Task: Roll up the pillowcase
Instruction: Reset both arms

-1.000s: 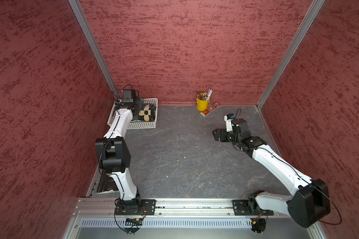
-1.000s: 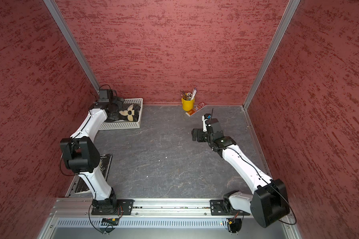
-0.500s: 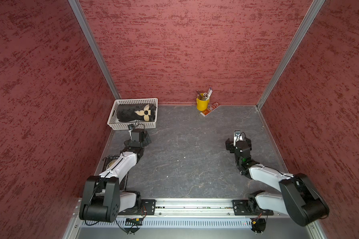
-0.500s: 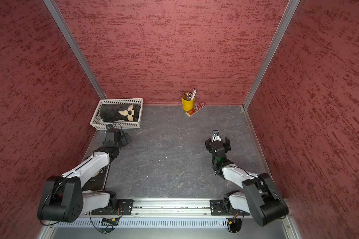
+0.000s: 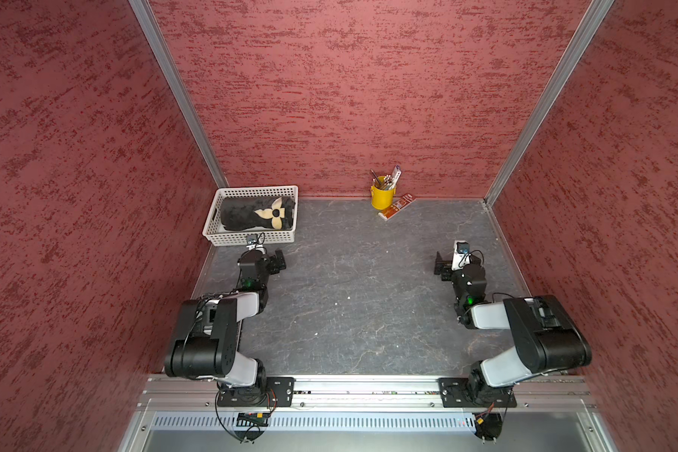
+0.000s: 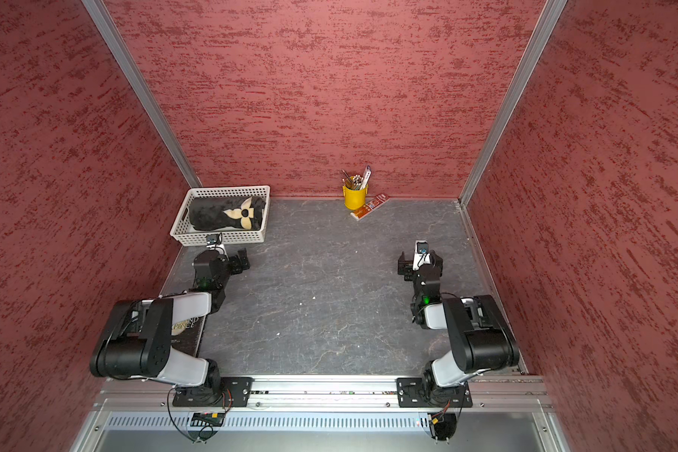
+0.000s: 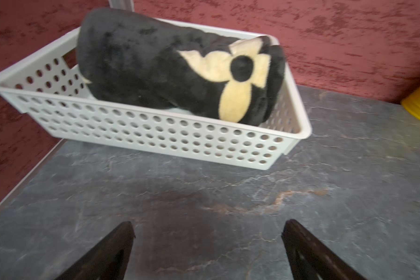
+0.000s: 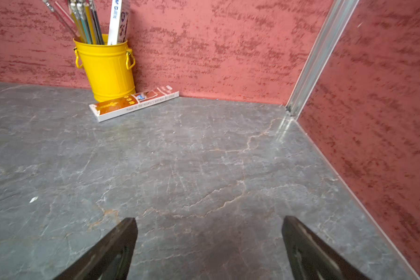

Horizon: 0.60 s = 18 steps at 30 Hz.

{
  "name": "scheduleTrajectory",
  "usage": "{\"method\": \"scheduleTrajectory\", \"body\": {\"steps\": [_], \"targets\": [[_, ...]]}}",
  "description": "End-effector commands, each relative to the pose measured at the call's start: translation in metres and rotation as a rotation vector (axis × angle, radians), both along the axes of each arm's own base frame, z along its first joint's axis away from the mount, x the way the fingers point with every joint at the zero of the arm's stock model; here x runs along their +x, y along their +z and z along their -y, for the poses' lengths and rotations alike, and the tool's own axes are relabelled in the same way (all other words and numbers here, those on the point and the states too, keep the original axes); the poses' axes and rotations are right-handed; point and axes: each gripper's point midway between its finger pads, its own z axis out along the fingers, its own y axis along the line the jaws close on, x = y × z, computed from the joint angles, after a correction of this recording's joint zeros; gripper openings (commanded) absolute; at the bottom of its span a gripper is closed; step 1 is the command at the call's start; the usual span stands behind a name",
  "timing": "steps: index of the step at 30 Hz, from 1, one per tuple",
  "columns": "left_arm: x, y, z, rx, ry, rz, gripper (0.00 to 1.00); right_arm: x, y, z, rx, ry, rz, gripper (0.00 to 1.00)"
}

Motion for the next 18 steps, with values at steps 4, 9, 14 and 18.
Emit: {"method": "scheduleTrajectory", "body": {"steps": [4,9,14,18], "targets": [[-0.0016,0.0097,0.0170,0.023,-0.106,0.134,1.00,0.0070,0.0055,-0.0176,0.054,0.107,0.008,0.99],[-0.0013,0.0092,0.0169,0.027,-0.099,0.130,1.00,0.0070,0.0051,-0.0174,0.054,0.104,0.008,0.98],[-0.0014,0.0088,0.0172,0.027,-0.098,0.125,1.00,0.0080,0.0044,-0.0174,0.055,0.104,0.002,0.99],[-0.0016,0.0081,0.0170,0.026,-0.097,0.121,1.00,0.0079,0.0045,-0.0171,0.057,0.104,0.004,0.98]]}}
